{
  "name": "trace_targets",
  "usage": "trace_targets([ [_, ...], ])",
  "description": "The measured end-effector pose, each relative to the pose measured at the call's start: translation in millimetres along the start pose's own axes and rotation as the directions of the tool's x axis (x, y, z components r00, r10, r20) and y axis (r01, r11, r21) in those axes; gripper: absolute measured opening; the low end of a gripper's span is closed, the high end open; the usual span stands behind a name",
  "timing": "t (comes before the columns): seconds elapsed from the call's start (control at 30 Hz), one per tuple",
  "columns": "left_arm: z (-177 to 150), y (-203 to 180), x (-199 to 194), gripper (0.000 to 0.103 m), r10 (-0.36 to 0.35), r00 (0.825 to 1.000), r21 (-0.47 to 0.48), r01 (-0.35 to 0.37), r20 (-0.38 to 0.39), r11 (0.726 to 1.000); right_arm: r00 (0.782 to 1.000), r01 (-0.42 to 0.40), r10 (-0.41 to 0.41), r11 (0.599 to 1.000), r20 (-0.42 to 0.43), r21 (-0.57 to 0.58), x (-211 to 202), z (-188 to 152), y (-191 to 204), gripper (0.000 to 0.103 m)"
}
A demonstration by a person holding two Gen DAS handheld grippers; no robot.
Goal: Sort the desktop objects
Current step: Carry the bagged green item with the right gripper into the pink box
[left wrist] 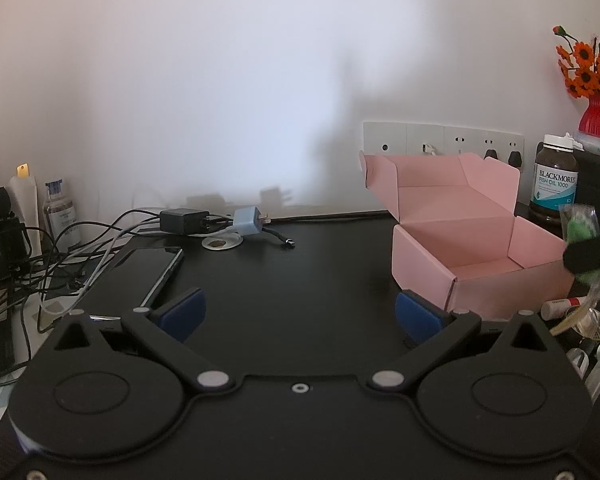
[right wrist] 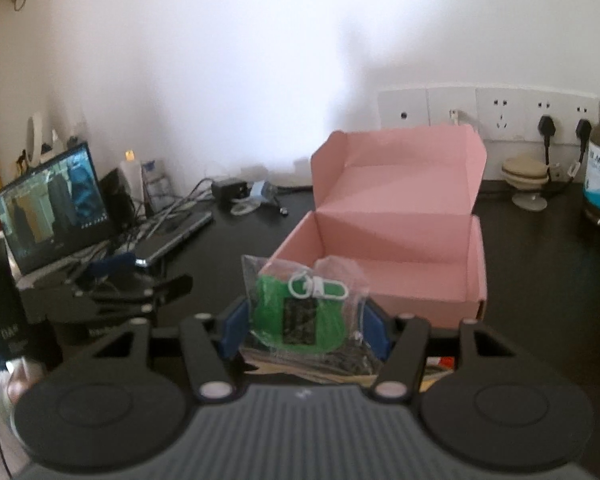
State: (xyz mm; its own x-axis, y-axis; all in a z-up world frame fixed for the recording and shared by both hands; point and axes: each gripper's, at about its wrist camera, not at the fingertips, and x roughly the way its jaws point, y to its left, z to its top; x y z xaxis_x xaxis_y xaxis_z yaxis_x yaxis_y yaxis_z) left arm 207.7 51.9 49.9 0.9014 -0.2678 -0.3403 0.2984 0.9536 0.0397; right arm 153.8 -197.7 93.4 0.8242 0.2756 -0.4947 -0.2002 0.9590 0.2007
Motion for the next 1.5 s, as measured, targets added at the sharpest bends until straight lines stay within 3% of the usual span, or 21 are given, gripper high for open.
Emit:
trace_targets([
  [0.37, -1, -2, -1, 0.103, 0.002, 1.000, 0.009, -0.003, 0.008, 1.000, 0.997, 0.055, -0.049, 0.993, 0.062, -0.106, 5, 41, 11, 0.059],
  [0.6, -1, -2, -2, 0.103, 0.003, 1.000, 0.008, -0.003, 0.010, 1.000, 0.987, 0.156, -0.158, 0.954, 0.016, -0.256, 43, 73, 12, 0.059],
  [0.77, -1, -5, -3, 0.103, -0.001, 1.000, 0.024, 0.001, 0.014, 1.000, 0.968, 0.194, -0.237, 0.917, -0.085, -0.348, 66, 75, -5, 0.059],
  [1.13, 0, -4, -3, 0.103, -0.001, 1.000, 0.024, 0.000, 0.011, 1.000, 0.946, 0.064, -0.203, 0.881, -0.254, -0.469, 114, 64, -12, 0.059],
  [1.5, -1, -5, -3, 0.103, -0.001, 1.000, 0.032, 0.000, 0.012, 0.999, 0.947, -0.007, -0.168, 0.842, -0.274, -0.539, 137, 58, 5, 0.059],
])
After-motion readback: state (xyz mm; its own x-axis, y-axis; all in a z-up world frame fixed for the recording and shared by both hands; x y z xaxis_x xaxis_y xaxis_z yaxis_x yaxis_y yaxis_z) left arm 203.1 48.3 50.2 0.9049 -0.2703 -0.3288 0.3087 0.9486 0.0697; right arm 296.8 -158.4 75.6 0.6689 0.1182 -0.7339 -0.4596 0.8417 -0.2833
